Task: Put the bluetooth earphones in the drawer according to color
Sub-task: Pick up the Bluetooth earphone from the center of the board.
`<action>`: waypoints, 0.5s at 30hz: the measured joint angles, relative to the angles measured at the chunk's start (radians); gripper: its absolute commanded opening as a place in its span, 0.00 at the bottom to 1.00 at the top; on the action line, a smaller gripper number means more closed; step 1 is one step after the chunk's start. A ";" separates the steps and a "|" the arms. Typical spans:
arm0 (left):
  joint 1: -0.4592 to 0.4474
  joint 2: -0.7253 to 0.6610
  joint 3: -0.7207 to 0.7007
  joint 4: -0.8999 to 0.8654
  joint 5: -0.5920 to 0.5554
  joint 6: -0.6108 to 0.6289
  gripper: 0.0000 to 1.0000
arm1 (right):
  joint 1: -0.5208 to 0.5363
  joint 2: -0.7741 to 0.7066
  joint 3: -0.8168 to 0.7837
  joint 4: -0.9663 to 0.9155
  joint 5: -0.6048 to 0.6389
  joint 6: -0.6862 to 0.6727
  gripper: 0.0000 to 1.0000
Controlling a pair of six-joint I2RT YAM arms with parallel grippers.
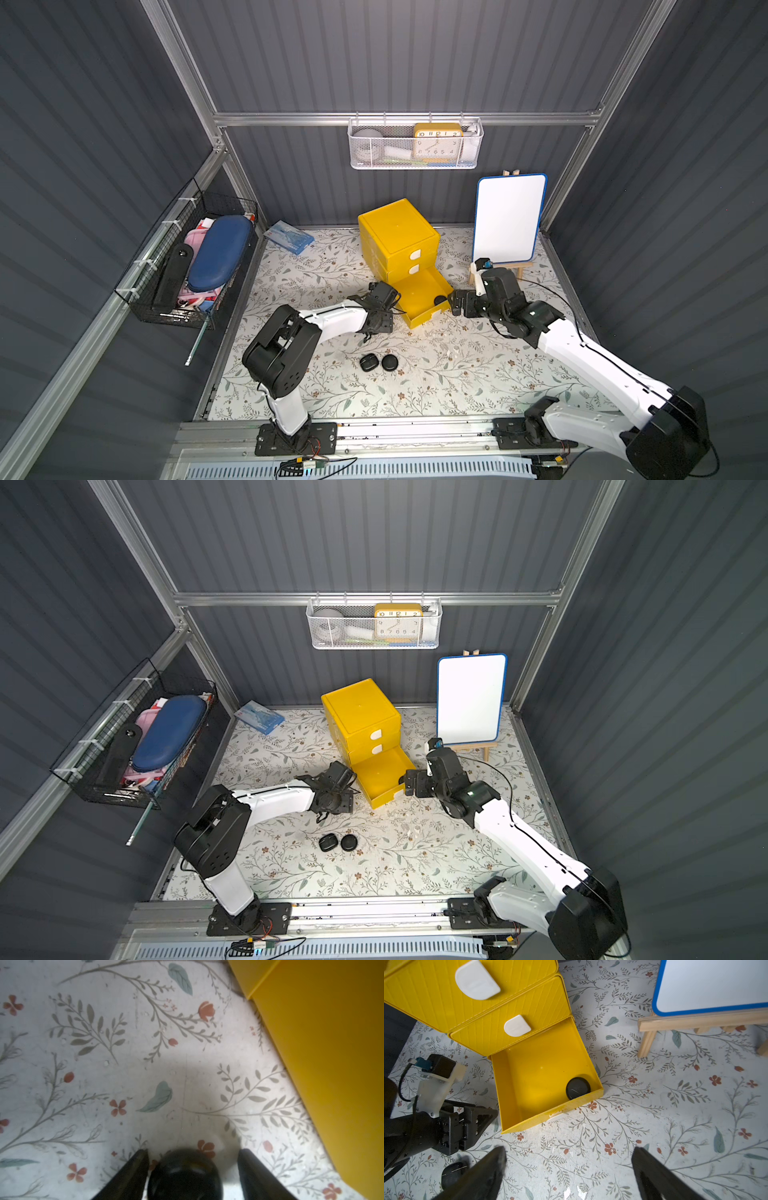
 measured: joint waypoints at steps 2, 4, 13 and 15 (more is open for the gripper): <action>-0.003 0.000 0.000 -0.014 -0.018 -0.008 0.61 | 0.000 0.000 -0.006 -0.001 0.000 0.001 0.99; -0.003 0.000 0.000 -0.021 -0.027 -0.020 0.56 | 0.000 -0.001 -0.010 0.000 0.000 0.002 0.99; -0.010 0.000 0.002 -0.027 -0.045 -0.033 0.39 | 0.000 -0.004 -0.014 0.000 0.000 0.005 0.99; -0.011 0.000 0.004 -0.035 -0.045 -0.033 0.38 | 0.000 -0.005 -0.017 0.000 0.000 0.005 0.99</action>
